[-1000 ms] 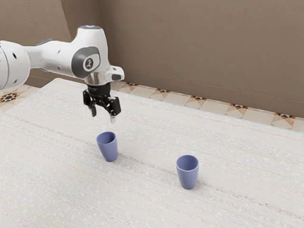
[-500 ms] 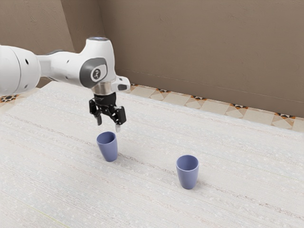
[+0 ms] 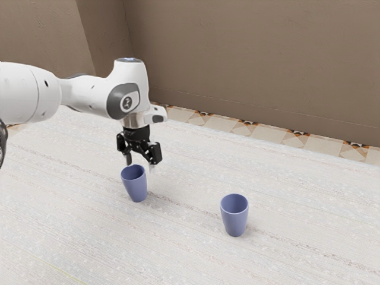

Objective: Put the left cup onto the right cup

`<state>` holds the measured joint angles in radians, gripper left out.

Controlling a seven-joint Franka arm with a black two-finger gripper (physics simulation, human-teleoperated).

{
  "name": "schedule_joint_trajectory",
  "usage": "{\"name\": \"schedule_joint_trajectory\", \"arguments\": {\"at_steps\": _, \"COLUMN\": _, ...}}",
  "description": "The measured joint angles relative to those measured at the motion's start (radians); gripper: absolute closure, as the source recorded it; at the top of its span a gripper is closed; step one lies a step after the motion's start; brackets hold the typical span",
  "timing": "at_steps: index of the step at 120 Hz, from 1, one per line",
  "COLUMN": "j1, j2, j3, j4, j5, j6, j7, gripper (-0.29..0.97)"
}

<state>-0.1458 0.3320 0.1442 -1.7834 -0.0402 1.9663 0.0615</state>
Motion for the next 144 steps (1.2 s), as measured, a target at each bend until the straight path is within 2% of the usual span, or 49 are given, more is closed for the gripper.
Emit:
{"name": "schedule_joint_trajectory", "arguments": {"at_steps": 104, "j1": 0.0, "j2": 0.074, "j3": 0.003, "j4": -0.003, "j5": -0.033, "j6": 0.055, "j7": -0.019, "gripper": 0.01}}
{"name": "schedule_joint_trajectory", "arguments": {"at_steps": 144, "j1": 0.0, "j2": 0.083, "j3": 0.004, "j4": -0.003, "j5": -0.033, "j6": 0.067, "j7": -0.023, "gripper": 0.14}}
